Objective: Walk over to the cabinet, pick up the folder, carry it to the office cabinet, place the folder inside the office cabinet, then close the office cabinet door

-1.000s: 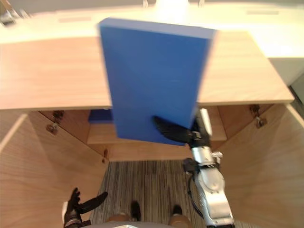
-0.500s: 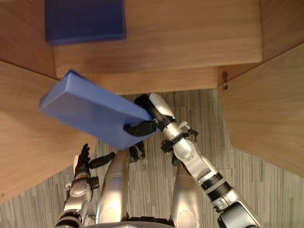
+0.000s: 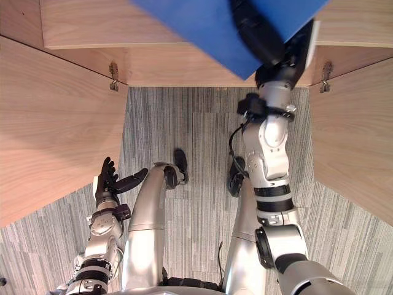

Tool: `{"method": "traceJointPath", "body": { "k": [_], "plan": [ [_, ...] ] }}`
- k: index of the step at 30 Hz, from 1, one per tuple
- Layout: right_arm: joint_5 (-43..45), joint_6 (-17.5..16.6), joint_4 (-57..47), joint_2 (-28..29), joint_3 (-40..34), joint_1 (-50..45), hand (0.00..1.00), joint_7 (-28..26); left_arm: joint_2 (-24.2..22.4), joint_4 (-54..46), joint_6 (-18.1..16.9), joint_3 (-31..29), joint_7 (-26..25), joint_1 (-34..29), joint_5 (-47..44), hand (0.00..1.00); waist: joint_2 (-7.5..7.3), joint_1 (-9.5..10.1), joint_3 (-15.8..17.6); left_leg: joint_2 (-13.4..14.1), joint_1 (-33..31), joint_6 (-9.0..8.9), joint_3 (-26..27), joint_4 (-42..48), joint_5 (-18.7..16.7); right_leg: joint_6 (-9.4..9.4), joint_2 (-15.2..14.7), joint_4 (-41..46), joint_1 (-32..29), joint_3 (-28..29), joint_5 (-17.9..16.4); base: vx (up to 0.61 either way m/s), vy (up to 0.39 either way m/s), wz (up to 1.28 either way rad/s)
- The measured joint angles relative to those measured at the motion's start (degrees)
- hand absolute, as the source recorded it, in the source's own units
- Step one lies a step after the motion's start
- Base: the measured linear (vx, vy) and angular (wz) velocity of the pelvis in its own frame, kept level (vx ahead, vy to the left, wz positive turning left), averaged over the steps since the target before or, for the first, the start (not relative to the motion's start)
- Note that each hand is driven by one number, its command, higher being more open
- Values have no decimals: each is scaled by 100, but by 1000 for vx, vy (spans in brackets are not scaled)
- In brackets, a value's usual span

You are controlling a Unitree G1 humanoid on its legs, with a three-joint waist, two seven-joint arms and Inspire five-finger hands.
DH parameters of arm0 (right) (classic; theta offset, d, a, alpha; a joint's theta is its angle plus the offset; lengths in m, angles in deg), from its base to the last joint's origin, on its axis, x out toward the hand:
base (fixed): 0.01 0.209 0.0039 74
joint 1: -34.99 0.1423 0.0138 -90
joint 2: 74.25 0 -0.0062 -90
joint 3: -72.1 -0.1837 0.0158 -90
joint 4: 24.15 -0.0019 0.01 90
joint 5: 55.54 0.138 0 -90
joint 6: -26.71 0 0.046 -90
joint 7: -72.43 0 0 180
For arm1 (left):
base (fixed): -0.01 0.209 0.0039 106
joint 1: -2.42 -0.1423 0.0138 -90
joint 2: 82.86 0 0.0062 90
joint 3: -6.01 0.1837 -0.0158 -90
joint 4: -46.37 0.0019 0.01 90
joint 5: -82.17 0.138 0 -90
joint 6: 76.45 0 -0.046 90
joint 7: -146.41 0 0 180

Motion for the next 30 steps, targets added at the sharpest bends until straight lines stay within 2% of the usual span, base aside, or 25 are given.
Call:
{"method": "traceJointPath", "body": {
  "k": [3, 4, 8, 18, 30],
  "plan": [
    [722, -148, 530, 28, -204, 502, 0, 263, -3, -2, -2, 17, -67, 0, -82, 100, 0, 7, 0, -8, -30, -9, -41, -2, 7, -9, -4, -3, 0, -45, -6, -39, -56, 4],
    [987, -164, 725, 29, -278, 670, 100, 351, -4, -1, -2, 30, -81, 0, -126, 100, 0, 14, 0, -18, -44, -15, -64, -7, 14, -15, -13, -6, 0, -73, -9, -53, -70, 8],
    [1315, -203, 1208, 50, -439, 1094, 100, 589, -5, 2, -5, 124, -248, 6, -236, 100, 0, 43, -1, -67, -73, -34, -116, -83, 80, -20, -55, -34, 0, -143, -12, -43, -65, 10],
    [1860, -232, 2214, 44, -338, 2238, 100, 715, -18, 129, 2, 231, -452, 105, -345, 100, 0, 93, -17, -148, -134, -118, -325, -317, 284, -34, -105, -161, 42, -381, -6, -46, -56, 10],
    [1901, -139, 2382, 17, 76, 2385, 100, 728, -16, 327, 65, 244, -526, 212, -394, 100, -22, 105, -49, -170, -48, -158, -386, -473, 382, -87, -104, -273, 149, -463, 25, -27, -28, 3]
  ]
}}
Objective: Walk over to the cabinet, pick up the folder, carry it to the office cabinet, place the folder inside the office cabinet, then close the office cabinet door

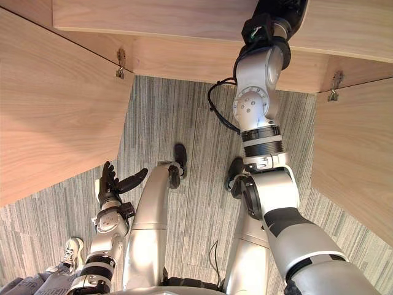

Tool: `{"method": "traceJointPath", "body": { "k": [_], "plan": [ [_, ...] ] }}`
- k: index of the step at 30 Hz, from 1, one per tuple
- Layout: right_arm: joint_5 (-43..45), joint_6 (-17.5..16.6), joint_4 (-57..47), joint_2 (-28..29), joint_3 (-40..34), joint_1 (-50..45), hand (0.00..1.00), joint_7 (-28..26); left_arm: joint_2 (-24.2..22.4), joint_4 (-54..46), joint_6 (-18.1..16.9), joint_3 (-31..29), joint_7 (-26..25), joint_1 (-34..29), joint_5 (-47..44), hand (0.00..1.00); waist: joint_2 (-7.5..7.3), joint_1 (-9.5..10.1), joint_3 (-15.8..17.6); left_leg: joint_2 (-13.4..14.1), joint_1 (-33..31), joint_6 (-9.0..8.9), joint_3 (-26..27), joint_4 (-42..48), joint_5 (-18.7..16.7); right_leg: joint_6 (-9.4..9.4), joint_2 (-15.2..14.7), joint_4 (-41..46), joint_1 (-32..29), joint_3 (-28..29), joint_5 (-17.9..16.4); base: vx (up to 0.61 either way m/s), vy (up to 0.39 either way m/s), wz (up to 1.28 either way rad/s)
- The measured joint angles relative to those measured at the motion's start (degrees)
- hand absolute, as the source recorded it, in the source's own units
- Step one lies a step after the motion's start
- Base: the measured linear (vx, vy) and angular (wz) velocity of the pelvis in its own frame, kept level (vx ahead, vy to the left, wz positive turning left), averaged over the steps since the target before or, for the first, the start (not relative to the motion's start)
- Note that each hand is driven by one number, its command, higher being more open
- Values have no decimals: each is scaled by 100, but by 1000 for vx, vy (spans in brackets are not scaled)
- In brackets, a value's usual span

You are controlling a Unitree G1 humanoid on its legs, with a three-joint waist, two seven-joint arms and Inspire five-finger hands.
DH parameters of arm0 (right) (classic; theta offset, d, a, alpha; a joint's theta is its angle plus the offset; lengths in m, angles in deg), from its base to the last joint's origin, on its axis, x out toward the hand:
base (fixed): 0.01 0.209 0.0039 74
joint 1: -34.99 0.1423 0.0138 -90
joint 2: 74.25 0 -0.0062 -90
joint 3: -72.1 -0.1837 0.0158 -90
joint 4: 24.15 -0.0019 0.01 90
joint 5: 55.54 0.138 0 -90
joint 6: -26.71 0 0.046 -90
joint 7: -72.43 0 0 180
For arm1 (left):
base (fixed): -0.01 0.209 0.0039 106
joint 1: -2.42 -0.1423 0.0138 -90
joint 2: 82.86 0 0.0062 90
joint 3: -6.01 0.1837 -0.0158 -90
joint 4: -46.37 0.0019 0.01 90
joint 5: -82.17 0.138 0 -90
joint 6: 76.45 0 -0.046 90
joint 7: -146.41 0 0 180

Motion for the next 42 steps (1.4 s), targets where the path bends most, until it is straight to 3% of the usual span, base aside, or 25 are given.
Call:
{"method": "traceJointPath", "body": {
  "k": [9, 17, 19, 20, 25, 28, 31, 37, 42],
  "plan": [
    [-1834, 581, -20, -341, 850, -14, 100, -37, 126, -14, -26, 20, 17, -1, 0, 100, -74, -123, -66, 68, 111, 0, 21, -62, 0, -52, 66, -174, 147, -22, 60, -20, -17, -3],
    [-3300, 855, -411, -1772, 2224, -507, 100, -1049, 320, 1, -121, 138, 159, -118, 13, 100, -137, -298, -99, 104, 232, 14, 94, -196, 8, -34, 97, -337, 251, -4, 119, -11, -14, -3],
    [-3803, 874, -423, -2435, 2716, -631, 100, -1385, 363, 15, -129, 181, 260, -121, 15, 100, -150, -310, -104, 117, 273, 16, 114, -234, 9, -20, 110, -400, 292, -2, 143, -11, -16, -4],
    [-3952, 890, -424, -2576, 2827, -669, 0, -1479, 378, 20, -131, 200, 273, -121, 16, 100, -150, -317, -104, 118, 285, 17, 116, -237, 9, -20, 110, -408, 310, -7, 143, 0, 0, 0],
    [-4782, 841, -684, -3378, 3495, -1052, 0, -2184, 440, 73, -156, 303, 452, -124, 59, 100, -207, -352, -127, 123, 443, 17, 138, -351, 10, -16, 111, -536, 484, -41, 145, 0, 0, 0],
    [-4767, 728, -874, -3486, 3481, -1468, 0, -2504, 453, 95, -188, 346, 542, -124, 63, 100, -350, -327, -202, 122, 555, 17, 153, -441, 10, -16, 111, -608, 586, -63, 145, -11, -35, 1],
    [-4459, 630, -1060, -3478, 3374, -1780, 0, -2654, 447, 119, -237, 410, 621, -120, 64, 100, -388, -335, -223, 121, 603, 17, 156, -481, 10, -16, 106, -671, 654, -97, 145, -3, -18, 2],
    [-3071, 512, -1351, -2985, 2665, -2504, 0, -2910, 350, 127, -261, 570, 752, -69, 166, 100, -411, -319, -235, 116, 682, 18, 197, -580, 11, -16, 104, -748, 712, -96, 144, -9, -20, -1],
    [-3591, 514, -1358, -2392, 2232, -2599, 0, -2321, 335, 138, -251, 544, 727, -67, 185, 100, -411, -318, -235, 123, 703, 19, 227, -620, 11, -16, 109, -775, 708, -79, 145, -16, -41, -2]
  ]
}}
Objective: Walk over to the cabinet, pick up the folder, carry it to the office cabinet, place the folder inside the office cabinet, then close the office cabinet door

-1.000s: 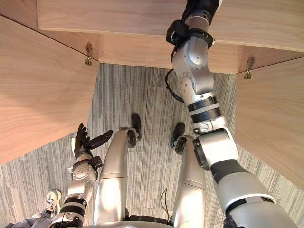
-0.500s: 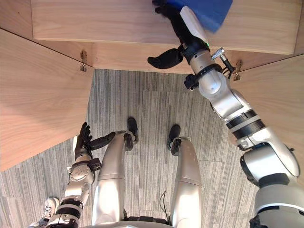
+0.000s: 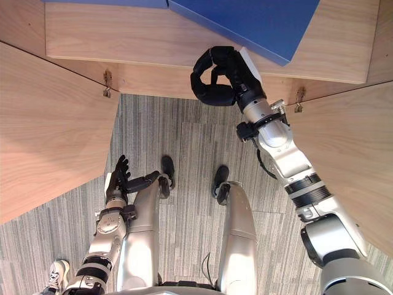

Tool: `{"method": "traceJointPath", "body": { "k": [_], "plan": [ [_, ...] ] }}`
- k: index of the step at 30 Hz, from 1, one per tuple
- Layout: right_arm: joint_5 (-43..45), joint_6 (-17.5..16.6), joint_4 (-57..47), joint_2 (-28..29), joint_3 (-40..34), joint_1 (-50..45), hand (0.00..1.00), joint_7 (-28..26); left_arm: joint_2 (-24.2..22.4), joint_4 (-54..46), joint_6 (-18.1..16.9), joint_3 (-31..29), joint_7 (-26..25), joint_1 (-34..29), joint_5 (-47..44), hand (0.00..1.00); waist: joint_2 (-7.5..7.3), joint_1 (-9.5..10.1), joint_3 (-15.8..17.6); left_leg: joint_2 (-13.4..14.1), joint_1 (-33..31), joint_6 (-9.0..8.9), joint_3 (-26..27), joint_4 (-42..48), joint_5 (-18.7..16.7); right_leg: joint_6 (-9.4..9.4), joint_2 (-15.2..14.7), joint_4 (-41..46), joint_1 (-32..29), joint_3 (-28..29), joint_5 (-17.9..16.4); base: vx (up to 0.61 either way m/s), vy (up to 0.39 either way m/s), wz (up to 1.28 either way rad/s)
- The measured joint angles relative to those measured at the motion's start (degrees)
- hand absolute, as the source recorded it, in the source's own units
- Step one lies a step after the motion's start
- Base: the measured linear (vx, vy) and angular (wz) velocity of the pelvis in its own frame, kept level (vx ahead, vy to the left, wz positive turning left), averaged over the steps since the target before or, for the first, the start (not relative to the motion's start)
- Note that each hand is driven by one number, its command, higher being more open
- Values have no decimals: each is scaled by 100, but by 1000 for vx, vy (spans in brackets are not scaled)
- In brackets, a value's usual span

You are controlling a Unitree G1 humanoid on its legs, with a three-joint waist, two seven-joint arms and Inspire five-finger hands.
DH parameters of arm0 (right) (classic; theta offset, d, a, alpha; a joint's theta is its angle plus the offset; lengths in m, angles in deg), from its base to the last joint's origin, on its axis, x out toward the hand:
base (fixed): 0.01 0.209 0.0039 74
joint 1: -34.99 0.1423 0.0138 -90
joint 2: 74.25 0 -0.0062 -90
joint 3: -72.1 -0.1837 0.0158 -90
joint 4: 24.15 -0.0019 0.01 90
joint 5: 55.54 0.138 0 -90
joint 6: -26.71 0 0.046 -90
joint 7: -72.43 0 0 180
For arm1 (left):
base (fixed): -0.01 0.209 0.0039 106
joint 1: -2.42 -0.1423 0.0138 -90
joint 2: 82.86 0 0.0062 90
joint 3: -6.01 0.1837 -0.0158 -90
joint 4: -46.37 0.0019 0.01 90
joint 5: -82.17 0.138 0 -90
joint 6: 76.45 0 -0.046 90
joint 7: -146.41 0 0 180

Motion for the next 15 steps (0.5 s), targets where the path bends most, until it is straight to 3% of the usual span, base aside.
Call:
{"method": "traceJointPath", "body": {
  "k": [2, 3, 9, 11, 15],
  "plan": [
    [-511, 9, 0, 217, -251, 47, 0, 414, -39, -2, -5, -47, -25, 2, -1, 100, 0, 22, 0, -2, -5, 0, 2, -2, 0, 0, -1, -4, -3, 0, 0, -41, -51, 1],
    [-1375, 207, 12, 350, -450, 411, 0, 974, -105, -35, -51, -114, -223, 2, -5, 100, 0, 45, 0, -9, -74, 7, 3, -2, 5, 0, -10, 9, -77, 4, 0, -70, -68, 1],
    [-2179, 466, 731, 508, -570, 1156, 0, 1359, -226, -140, -114, -286, -397, 2, -13, 100, 2, 47, 27, -42, -236, 20, 1, -11, 31, 0, -46, 37, -242, -5, 0, -26, -27, 2],
    [-2740, 663, 1055, 509, -627, 1552, 0, 1719, -253, -208, -181, -296, -510, 41, -31, 100, 3, 40, 28, -89, -415, 24, -54, -26, 88, 0, -91, 61, -394, -59, -1, -34, -24, 14],
    [-2837, 879, 1653, 512, -822, 2035, 0, 1957, -291, -200, -200, -281, -544, 111, -39, 100, 9, 75, 38, -156, -487, 22, -106, -33, 125, 1, -157, 96, -430, -117, -1, -21, -16, 12]
  ]
}}
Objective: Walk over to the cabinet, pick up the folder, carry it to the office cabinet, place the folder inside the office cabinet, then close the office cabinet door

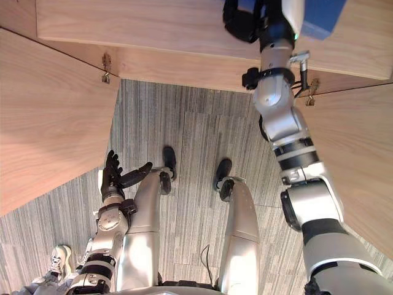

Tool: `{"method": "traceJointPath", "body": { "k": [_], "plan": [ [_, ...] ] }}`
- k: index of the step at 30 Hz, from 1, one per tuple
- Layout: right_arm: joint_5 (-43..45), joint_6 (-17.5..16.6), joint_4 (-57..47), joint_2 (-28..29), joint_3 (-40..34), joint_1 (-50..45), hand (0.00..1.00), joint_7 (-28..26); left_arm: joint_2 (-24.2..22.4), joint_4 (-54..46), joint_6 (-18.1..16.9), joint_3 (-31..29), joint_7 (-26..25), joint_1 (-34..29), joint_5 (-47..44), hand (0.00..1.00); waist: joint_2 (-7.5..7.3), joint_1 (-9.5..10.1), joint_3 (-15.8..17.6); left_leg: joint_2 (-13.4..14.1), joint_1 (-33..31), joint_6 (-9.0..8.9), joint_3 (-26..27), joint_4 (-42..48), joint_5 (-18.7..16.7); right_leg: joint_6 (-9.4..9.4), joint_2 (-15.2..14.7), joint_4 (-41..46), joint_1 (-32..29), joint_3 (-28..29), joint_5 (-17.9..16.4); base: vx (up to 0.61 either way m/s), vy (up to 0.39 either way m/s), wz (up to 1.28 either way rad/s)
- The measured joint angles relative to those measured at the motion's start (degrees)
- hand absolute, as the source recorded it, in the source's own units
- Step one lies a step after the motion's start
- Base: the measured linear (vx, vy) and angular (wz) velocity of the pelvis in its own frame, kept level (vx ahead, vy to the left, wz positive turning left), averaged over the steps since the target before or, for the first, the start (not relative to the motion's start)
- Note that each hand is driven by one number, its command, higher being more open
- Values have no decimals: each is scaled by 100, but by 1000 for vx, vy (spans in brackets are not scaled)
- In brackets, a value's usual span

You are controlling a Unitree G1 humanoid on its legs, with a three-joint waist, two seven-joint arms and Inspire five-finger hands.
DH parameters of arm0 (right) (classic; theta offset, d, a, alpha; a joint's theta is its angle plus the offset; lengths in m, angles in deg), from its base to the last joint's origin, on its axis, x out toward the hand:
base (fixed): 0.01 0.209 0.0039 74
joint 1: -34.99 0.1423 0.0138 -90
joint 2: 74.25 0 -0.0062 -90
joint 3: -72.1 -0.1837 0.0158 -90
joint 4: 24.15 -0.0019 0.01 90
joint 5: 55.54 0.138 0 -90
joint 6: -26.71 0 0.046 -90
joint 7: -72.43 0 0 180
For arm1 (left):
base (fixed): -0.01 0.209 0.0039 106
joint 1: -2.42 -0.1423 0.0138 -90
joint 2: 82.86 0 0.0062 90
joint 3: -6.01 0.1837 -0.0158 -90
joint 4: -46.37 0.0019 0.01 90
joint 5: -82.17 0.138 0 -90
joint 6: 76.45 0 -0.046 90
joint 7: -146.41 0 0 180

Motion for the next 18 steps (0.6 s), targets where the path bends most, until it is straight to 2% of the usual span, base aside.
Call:
{"method": "traceJointPath", "body": {
  "k": [5, 11, 16, 18],
  "plan": [
    [-120, 84, 86, 9, -76, 48, 0, 95, -34, 12, -10, 1, -132, 0, -116, 100, 3, 4, 3, -46, -8, -2, 3, -5, 4, 4, -50, 1, 1, -3, -3, -13, -5, 3],
    [-1012, 224, 87, 102, -86, 37, 0, 259, -35, 17, 0, 10, -179, 2, -111, 100, 3, 5, 3, -50, 5, -4, 5, -23, 11, 4, -54, -8, 9, -4, -2, 0, 0, 0],
    [-990, 350, 23, 211, -231, -36, 0, 417, -37, 27, 16, 43, -196, 20, -103, 100, 3, 16, 3, -65, 47, -10, 6, -76, 43, 4, -70, -21, 37, -14, -2, -7, -10, 2],
    [-907, 456, -620, 246, -248, -451, 0, 444, -35, 47, 51, 60, -199, 20, -85, 100, 2, 24, 4, -60, 121, -10, 10, -105, 43, 4, -61, -63, 111, -18, -2, 0, 0, 0]
  ]
}}
